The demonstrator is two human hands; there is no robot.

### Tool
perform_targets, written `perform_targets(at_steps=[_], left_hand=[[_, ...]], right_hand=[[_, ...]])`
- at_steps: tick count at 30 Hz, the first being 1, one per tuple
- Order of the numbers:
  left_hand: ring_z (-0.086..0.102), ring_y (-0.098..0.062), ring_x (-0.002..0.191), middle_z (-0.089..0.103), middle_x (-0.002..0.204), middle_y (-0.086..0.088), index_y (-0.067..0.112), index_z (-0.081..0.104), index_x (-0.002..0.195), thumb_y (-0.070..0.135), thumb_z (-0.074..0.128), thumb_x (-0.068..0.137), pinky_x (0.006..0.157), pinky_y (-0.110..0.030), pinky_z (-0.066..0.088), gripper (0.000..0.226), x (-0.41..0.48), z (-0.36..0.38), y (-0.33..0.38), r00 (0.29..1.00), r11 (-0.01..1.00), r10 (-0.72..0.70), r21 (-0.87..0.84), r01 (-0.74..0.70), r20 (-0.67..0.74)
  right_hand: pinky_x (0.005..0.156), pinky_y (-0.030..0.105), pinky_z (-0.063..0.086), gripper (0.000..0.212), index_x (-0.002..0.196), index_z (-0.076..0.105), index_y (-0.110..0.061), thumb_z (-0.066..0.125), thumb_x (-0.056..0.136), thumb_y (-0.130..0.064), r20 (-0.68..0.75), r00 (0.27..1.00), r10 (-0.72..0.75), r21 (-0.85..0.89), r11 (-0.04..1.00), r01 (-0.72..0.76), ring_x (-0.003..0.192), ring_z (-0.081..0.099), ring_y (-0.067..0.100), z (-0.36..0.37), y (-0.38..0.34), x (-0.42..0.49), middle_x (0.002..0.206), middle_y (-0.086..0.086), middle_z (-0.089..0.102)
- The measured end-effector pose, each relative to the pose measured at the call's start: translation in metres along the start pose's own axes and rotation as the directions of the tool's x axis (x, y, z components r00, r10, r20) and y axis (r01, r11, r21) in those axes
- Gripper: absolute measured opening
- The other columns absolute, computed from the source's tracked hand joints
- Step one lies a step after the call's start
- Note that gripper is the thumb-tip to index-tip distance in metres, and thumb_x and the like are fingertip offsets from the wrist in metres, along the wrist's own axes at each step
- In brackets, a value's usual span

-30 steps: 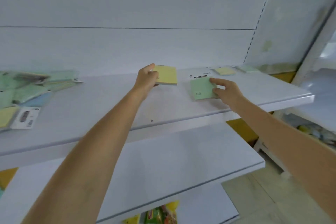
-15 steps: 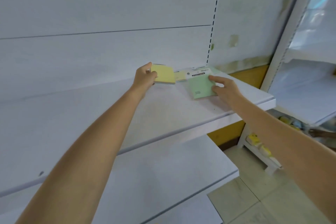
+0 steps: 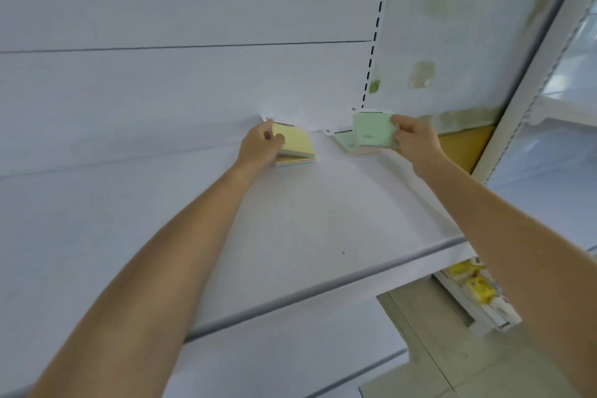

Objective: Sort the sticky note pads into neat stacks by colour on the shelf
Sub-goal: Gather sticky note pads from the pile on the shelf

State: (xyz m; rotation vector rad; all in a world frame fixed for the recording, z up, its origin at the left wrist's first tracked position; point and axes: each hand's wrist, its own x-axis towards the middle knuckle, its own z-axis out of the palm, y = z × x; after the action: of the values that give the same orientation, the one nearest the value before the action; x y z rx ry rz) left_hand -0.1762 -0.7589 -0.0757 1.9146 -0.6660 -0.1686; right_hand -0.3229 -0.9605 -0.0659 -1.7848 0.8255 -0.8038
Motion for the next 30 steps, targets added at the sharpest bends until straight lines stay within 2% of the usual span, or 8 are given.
perform_targets(at_steps=[2,5,7,9,12,18,22,30], left_hand=[[0.045,-0.031,0.086,0.045,0.068,-0.001,0.016,0.056,0.077,0.031,0.037,0.071,0.076,-0.03,0.033,0.025,0.001,0.005,-0.002,0.999,0.991,-0.044,0.125,0.043,0.005],[0.045,-0.031,0.119,0.054,0.095,-0.018,0.027,0.046,0.067,0.034,0.026,0.071,0.098,-0.032,0.034,0.021,-0.001,0.011,-0.004,0.994,0.951,-0.111,0.29,0.106,0.001],[0.033,-0.029,0.128,0.042,0.123,-0.021,0.016,0.061,0.098,0.03,0.032,0.087,0.106,-0.033,0.03,0.034,-0.002,0.014,-0.003,0.989,0.916,-0.146,0.376,0.141,-0.015],[0.027,-0.029,0.13,0.034,0.132,-0.017,0.011,0.048,0.13,0.024,0.038,0.093,0.108,-0.037,0.03,0.04,-0.003,0.016,-0.003,0.995,0.867,-0.07,0.489,0.095,-0.07],[0.033,-0.029,0.128,0.04,0.133,-0.013,0.011,0.048,0.132,0.024,0.043,0.094,0.106,-0.037,0.035,0.04,-0.01,0.022,0.006,0.983,0.78,0.177,0.615,-0.113,-0.044],[0.046,-0.018,0.122,0.056,0.127,-0.001,0.015,0.058,0.122,0.047,0.036,0.086,0.1,-0.019,0.03,0.053,-0.046,0.051,0.012,0.877,0.652,0.302,0.589,-0.477,0.375],[0.031,-0.011,0.138,0.04,0.148,0.005,0.022,0.045,0.136,0.047,0.045,0.089,0.107,-0.012,0.015,0.053,-0.056,0.05,0.007,0.887,0.68,0.15,0.606,-0.412,0.436],[0.025,-0.009,0.142,0.03,0.153,0.008,0.026,0.037,0.14,0.046,0.046,0.09,0.116,-0.023,0.018,0.055,-0.062,0.05,0.015,0.898,0.697,0.077,0.62,-0.36,0.433]], right_hand=[[0.105,0.038,0.043,0.046,0.13,0.049,-0.003,0.036,0.087,0.009,0.034,0.999,0.01,0.003,1.0,-0.01,0.103,0.048,0.018,0.004,-0.002,0.016,0.133,0.016,0.051],[0.097,0.029,0.042,0.046,0.129,0.05,-0.005,0.035,0.088,0.006,0.084,0.996,-0.01,-0.053,0.998,0.014,0.102,0.048,0.017,0.014,-0.001,0.033,0.133,0.014,0.052],[0.088,0.021,0.037,0.044,0.13,0.049,-0.004,0.034,0.09,0.005,0.136,0.99,-0.027,-0.092,0.995,0.039,0.108,0.051,0.02,0.022,0.001,0.039,0.135,0.014,0.051],[0.091,0.02,0.037,0.044,0.132,0.047,-0.003,0.034,0.091,0.002,0.179,0.982,-0.055,-0.172,0.981,0.086,0.121,0.049,0.026,0.029,0.006,0.041,0.138,0.013,0.049],[0.103,0.033,0.038,0.044,0.132,0.046,-0.001,0.034,0.09,-0.001,0.186,0.976,-0.109,-0.285,0.945,0.16,0.126,0.047,0.032,0.032,0.015,0.042,0.139,0.016,0.049],[0.104,0.043,0.037,0.038,0.114,0.06,-0.003,0.032,0.089,-0.002,0.231,0.957,-0.177,-0.426,0.866,0.263,0.12,0.043,0.04,0.03,0.03,0.049,0.126,0.021,0.056],[0.107,0.042,0.029,0.038,0.125,0.052,-0.007,0.033,0.093,-0.012,0.23,0.948,-0.222,-0.468,0.828,0.308,0.124,0.037,0.037,0.03,0.031,0.048,0.134,0.019,0.046],[0.112,0.035,0.02,0.04,0.132,0.047,-0.015,0.041,0.093,-0.022,0.387,0.812,-0.437,-0.431,0.693,0.578,0.133,0.027,0.029,0.038,0.023,0.036,0.142,0.007,0.043]])
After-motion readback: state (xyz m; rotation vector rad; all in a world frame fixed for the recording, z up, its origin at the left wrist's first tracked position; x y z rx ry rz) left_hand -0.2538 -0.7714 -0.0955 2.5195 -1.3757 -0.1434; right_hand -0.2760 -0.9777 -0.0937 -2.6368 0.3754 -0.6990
